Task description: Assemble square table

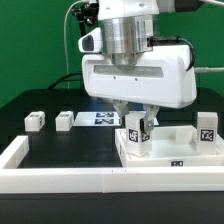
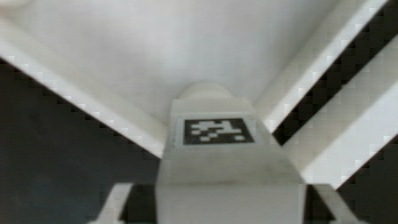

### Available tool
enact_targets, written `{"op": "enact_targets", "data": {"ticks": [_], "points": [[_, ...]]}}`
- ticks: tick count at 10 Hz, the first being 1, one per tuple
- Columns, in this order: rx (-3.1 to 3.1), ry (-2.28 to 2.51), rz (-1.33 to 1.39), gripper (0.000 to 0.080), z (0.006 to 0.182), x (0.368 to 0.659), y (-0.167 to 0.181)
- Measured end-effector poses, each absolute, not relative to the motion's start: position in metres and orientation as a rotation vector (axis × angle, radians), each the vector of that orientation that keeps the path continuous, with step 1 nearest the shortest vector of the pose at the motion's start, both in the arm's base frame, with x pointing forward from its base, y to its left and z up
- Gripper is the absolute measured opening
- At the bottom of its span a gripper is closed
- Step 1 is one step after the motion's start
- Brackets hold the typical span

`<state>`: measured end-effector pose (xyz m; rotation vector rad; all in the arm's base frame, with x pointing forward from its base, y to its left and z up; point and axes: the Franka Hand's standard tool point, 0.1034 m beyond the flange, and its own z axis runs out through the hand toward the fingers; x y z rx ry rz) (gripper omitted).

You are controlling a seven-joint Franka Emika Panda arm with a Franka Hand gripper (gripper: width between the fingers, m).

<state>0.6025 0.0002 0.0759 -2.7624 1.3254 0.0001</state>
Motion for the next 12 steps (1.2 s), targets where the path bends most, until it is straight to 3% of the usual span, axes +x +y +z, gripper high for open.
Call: {"op": "enact_targets", "data": {"ticks": [4,5,6,7,8,12], "points": [[-2.639,1.559,0.010,0.0291,0.0756,0.6025,0.0009],[-2.659,1.524,0.009,0.0448,0.0756,0.6025,0.0015],[-2.680,1.485,0.009,0.0448,0.0756,0.6025,0.0030],[-2.708,1.435,0.010,0.0573,0.0761,0.6024,0.0080],[-2.770,1.307,0.004,0.0634,0.0763,0.6026,0.0081],[-3.009,0.596,-0.017,0.0649,0.0764,0.6023,0.0076]]}}
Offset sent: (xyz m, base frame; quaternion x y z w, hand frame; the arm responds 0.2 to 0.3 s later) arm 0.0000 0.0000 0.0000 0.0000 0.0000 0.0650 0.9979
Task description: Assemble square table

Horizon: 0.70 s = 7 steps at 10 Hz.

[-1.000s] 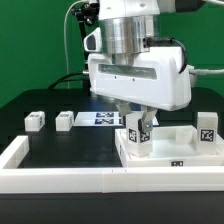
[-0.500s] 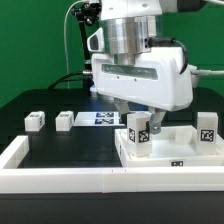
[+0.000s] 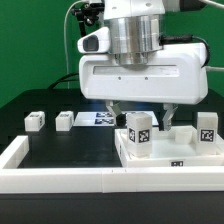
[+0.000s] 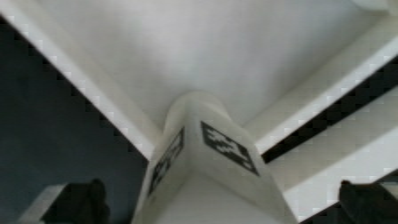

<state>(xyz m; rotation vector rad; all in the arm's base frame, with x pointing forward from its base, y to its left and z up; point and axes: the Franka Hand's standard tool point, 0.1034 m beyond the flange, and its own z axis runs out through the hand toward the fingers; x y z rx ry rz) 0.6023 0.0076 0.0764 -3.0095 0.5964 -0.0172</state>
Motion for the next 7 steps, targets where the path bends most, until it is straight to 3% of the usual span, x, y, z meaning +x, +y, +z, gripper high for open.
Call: {"op": "enact_targets", "data": {"ticks": [7], "points": [[-3.096,-0.281,-0.038,0.0649,0.0767,0.6022,0.0059]]}}
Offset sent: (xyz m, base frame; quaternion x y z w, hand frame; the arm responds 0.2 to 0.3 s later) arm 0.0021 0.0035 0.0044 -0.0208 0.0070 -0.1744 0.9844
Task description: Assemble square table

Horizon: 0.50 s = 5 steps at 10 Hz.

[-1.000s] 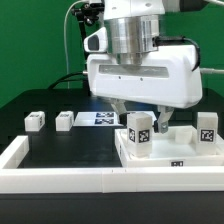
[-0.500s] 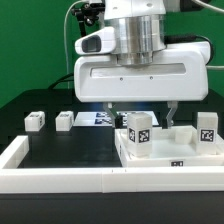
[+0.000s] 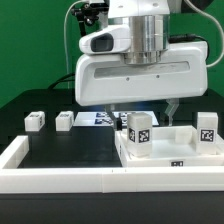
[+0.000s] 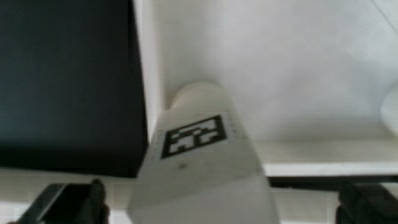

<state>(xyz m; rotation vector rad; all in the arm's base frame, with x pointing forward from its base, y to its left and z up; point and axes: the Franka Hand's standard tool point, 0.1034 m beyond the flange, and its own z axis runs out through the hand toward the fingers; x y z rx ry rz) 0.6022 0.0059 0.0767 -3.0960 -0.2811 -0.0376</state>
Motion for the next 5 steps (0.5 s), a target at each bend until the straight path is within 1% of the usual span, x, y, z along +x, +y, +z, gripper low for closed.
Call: {"op": "enact_targets", "data": {"ticks": [2,3,4,5], "points": [[-3.075,-0.471,-0.043,0.0649,0.0764,0.6021,0.0041],[-3.075,-0.463,-0.042,0.0649,0.0760,0.6017,0.0040],[-3.075,-0.463,-0.041,0.0520,0.0756,0.6015,0.0040],[-3.075,-0.463,-0.040,0.0520,0.0754,0.6014,0.0039]]}}
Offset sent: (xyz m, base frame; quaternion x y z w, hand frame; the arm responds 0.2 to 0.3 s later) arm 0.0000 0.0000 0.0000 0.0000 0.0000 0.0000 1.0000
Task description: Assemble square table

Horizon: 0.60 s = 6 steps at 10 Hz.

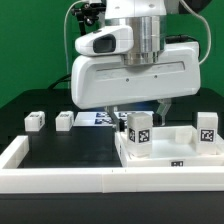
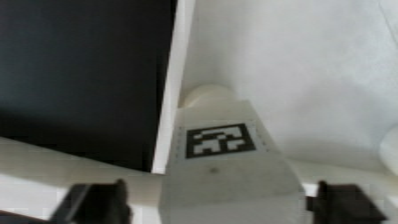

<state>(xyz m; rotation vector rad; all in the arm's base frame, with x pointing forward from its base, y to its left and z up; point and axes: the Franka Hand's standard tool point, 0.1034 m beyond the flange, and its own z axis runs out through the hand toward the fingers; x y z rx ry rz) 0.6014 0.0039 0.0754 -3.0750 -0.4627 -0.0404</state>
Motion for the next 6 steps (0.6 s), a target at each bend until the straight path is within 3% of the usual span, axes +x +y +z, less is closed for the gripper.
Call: {"op": "enact_targets", "data": {"ticks": [2,6], "points": [[-3.076,-0.456,-0.040,0.0288,0.0752,0.6013,0.0039],[-3.100,-0.184,-0.035,0.0289,0.0750,0.6013,0.0043]]}}
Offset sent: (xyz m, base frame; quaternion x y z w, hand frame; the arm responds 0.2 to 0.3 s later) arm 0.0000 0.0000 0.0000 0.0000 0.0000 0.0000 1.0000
